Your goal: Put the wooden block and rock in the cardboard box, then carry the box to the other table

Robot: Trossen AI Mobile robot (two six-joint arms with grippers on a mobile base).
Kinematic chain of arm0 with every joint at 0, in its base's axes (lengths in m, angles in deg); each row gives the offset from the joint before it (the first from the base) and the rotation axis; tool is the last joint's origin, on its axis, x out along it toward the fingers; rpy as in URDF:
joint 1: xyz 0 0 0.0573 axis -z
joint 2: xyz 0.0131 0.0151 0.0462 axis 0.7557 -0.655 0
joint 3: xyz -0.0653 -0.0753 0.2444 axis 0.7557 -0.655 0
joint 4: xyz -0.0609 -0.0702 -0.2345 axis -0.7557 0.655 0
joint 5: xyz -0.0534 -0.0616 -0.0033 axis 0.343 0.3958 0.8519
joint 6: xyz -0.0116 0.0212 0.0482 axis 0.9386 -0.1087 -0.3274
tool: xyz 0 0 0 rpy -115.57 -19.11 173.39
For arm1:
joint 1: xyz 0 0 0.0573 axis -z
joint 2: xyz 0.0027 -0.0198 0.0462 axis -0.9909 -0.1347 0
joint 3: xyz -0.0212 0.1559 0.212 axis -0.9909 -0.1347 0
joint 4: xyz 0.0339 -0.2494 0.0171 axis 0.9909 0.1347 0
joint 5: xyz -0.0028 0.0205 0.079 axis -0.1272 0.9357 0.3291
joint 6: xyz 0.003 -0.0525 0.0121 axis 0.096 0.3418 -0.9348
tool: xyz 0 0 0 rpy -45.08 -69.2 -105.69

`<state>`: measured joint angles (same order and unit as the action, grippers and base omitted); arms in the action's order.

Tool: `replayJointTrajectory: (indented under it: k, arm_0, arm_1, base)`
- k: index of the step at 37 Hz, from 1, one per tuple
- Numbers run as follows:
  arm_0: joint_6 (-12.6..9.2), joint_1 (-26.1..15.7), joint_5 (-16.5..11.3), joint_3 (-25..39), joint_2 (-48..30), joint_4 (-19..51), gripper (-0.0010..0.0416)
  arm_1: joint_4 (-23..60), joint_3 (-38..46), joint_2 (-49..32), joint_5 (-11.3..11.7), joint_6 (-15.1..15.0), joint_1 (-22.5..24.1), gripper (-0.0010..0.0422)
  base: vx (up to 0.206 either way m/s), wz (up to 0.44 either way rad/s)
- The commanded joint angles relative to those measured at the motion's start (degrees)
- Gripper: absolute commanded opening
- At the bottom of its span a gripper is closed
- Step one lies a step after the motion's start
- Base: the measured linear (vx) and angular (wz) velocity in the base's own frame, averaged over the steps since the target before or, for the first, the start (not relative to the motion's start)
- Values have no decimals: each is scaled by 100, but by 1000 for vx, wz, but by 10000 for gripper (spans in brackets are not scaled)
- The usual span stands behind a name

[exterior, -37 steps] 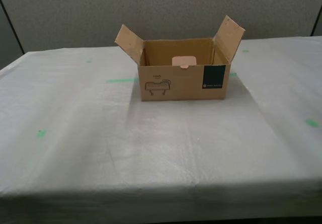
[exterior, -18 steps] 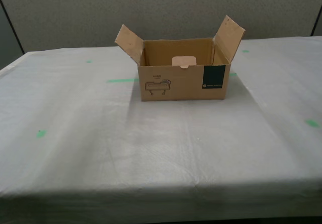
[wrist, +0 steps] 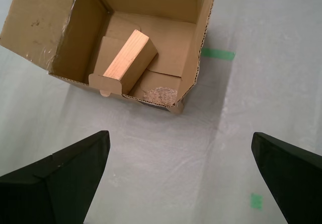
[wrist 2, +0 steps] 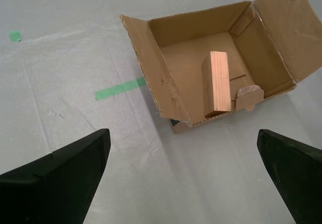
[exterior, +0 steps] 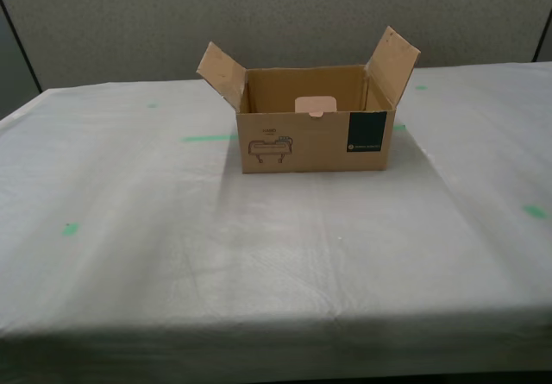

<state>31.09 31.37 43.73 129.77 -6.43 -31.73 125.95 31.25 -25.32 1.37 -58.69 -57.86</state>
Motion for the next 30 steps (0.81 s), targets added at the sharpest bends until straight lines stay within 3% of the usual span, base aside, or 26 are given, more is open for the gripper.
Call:
replayJointTrajectory:
  k: [1, 30]
  arm_0:
    - [0, 0, 15, 7, 0, -7, 393]
    - [0, 0, 15, 7, 0, -4, 393]
  arm_1:
    - [-4, 7, 2, -15, -4, 2, 400]
    - [-4, 7, 2, -13, -4, 0, 400]
  base:
    - [0, 0]
    - [0, 0]
